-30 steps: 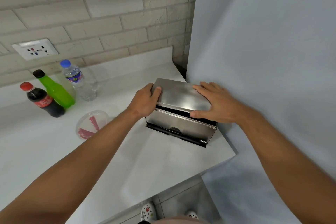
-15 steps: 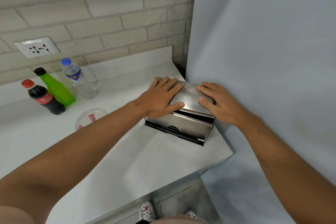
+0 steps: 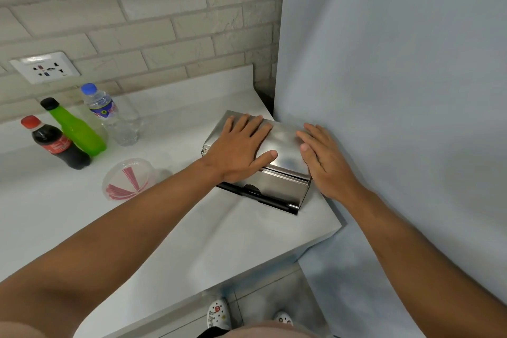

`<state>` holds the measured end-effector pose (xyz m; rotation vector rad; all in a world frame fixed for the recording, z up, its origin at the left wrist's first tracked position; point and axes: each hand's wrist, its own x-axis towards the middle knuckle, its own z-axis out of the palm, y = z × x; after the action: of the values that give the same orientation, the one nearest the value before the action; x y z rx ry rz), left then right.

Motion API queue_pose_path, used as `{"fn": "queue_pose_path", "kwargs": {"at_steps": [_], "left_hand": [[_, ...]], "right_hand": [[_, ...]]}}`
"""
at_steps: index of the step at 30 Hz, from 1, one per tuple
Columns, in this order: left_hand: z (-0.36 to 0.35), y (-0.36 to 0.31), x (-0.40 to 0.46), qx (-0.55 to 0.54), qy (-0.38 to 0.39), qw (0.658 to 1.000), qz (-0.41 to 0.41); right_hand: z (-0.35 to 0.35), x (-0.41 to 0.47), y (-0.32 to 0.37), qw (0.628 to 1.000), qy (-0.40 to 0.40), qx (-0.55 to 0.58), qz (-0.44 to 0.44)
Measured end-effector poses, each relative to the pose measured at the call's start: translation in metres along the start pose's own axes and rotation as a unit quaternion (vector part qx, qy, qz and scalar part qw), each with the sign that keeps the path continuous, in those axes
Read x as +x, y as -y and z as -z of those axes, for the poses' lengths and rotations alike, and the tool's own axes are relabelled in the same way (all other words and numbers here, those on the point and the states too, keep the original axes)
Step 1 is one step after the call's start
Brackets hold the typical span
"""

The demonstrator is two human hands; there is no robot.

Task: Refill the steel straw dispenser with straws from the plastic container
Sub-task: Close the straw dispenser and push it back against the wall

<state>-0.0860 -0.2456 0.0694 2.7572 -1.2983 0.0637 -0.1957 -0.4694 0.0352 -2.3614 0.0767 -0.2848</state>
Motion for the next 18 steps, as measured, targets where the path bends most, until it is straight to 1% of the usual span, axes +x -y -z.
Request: {"fn": "queue_pose_path", "kwargs": {"at_steps": [3,6,9,11,13,18], "left_hand": [[-0.001,-0.007,-0.003,-0.01,-0.001,1.0,-0.01],[-0.008,-0.022,-0.011,-0.011,-0.026,0.998,-0.056],[-0.015,-0.033,-0.017,0.011,-0.054,0.992,-0.112],[-0.018,-0.037,-0.019,0.026,-0.071,0.988,-0.136],[-0.019,-0.038,-0.02,0.021,-0.093,0.985,-0.141],[-0.023,-0.039,-0.02,0.006,-0.129,0.982,-0.135]], "right_hand": [[0.003,-0.005,-0.003,1.0,-0.006,-0.002,-0.001],[0.005,-0.019,-0.008,1.0,-0.015,0.006,0.009],[0.005,-0.041,-0.012,0.999,-0.012,0.005,0.052],[0.001,-0.054,-0.014,0.996,-0.004,-0.008,0.085],[-0.003,-0.06,-0.018,0.994,-0.011,-0.015,0.107],[-0.004,-0.062,-0.021,0.992,-0.038,-0.011,0.123]]}}
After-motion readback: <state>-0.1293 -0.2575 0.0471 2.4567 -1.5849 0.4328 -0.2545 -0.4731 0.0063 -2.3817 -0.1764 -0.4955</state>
